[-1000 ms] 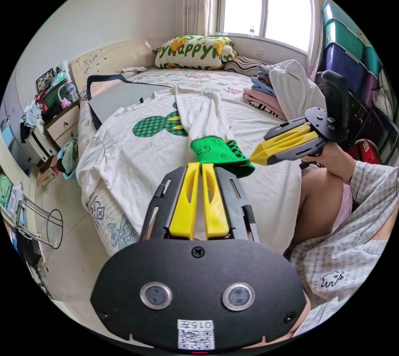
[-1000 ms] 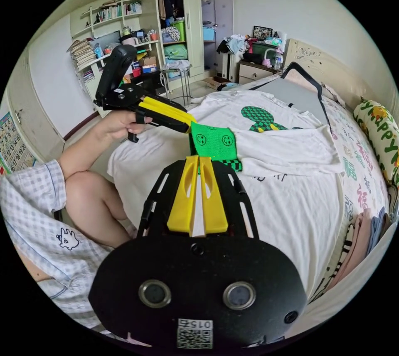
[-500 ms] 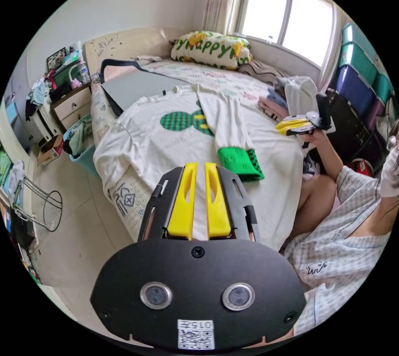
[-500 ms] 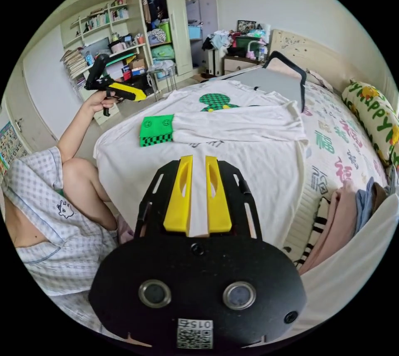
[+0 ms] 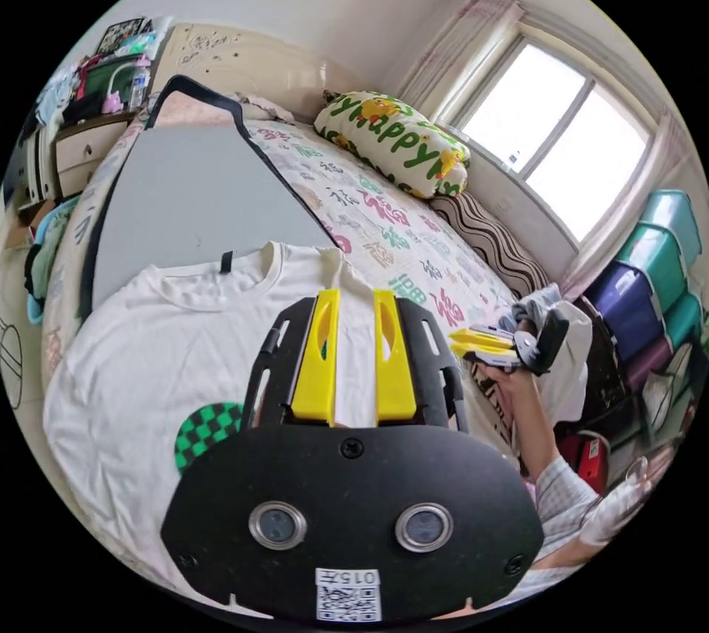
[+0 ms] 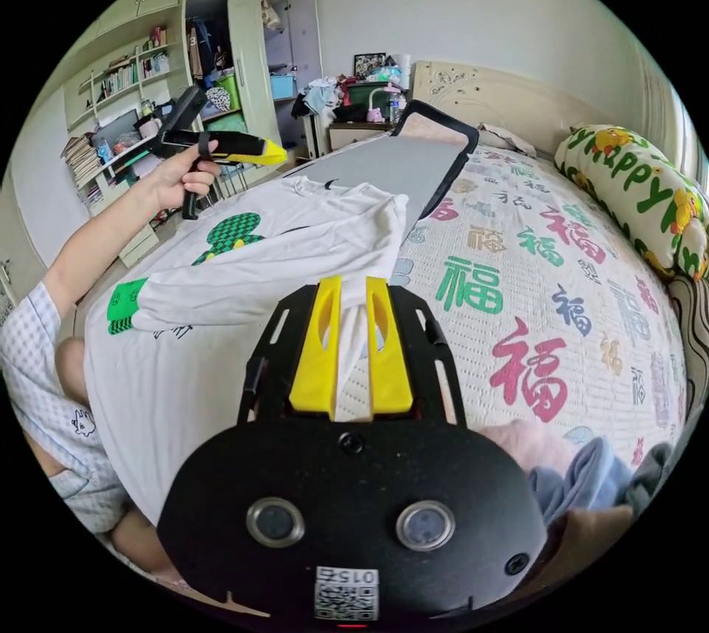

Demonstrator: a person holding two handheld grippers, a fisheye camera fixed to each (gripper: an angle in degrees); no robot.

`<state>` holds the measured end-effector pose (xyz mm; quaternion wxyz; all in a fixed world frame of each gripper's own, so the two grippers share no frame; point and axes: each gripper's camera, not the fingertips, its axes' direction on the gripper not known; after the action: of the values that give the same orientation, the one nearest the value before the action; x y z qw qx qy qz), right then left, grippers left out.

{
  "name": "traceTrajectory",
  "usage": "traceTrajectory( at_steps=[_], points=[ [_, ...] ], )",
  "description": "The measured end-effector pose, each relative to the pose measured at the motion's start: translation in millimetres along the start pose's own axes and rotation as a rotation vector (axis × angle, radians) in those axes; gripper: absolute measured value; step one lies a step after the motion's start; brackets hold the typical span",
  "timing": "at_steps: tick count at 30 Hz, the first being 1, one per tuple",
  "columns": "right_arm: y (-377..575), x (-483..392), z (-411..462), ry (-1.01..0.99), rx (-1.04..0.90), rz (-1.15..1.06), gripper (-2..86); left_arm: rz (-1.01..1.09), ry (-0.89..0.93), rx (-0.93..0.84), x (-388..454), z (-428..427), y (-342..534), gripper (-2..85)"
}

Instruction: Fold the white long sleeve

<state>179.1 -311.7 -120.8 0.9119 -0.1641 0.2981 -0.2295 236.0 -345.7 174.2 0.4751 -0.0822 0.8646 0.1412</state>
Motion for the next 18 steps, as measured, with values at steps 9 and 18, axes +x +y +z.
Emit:
traceTrajectory(
  at_steps=[9,18],
  points=[
    [18,64,4,-0.159,0.081,0.045,8.6,-0.025,-0.083,-0.100,1,133,-82,11.4],
    [4,80,22,-0.023,-0.049,0.064,-0.5,-0.031,-0.074,-0.125,9,169,-105,2.8]
  ],
)
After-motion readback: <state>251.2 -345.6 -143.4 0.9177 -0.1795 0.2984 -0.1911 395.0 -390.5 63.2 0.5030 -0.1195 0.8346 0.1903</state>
